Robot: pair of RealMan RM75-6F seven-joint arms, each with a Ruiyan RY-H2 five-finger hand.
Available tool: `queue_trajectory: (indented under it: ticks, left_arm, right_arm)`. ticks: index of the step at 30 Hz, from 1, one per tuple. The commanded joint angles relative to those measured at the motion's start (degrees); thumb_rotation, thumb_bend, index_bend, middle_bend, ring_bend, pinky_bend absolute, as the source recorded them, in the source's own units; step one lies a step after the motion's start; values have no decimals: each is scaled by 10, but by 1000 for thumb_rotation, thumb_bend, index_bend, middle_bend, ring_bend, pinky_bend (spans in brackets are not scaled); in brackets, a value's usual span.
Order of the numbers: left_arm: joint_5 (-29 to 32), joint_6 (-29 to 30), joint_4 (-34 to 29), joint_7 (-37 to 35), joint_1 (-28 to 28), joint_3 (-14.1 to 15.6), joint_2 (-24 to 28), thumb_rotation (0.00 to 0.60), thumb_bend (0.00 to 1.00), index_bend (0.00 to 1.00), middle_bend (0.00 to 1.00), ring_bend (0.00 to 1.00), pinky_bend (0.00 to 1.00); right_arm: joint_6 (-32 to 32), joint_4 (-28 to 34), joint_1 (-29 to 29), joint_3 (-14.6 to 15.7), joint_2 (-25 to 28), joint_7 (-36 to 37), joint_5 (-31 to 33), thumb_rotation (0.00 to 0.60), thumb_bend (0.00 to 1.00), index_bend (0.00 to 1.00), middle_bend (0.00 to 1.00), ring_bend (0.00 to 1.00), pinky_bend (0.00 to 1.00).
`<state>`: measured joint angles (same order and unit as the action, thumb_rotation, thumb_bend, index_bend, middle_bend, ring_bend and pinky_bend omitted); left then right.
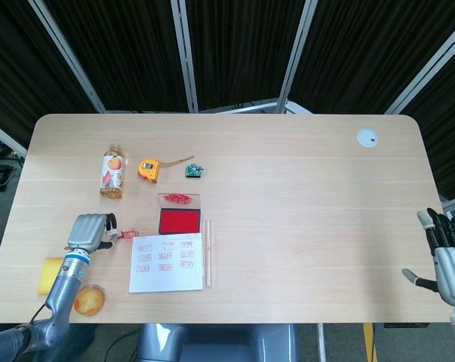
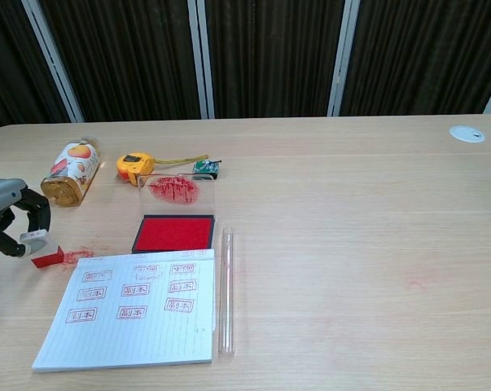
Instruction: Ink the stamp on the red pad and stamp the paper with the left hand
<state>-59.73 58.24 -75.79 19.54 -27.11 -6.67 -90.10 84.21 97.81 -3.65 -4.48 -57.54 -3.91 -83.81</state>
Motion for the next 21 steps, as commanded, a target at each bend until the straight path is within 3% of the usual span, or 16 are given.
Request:
queue_trajectory:
  ticks: [1, 14, 21]
  left_arm:
    - [0, -3, 1, -3, -1, 0, 0, 600, 368, 547, 545, 836, 834]
    - [-31, -18, -47, -50, -7, -5, 50, 600, 409, 560, 550, 836, 833]
    - [-120, -35, -90, -133, -27, -8, 105, 600, 410, 570, 559, 836, 833]
  right_arm:
    - [-1, -1, -1, 0, 0, 0, 1, 600, 0, 0, 0, 0, 0]
    - [-3, -1, -2, -2, 1, 4, 6, 600, 0, 0, 0, 0, 0]
    - [-7, -3, -4, -5, -1, 1, 14, 600, 0, 0, 0, 0, 0]
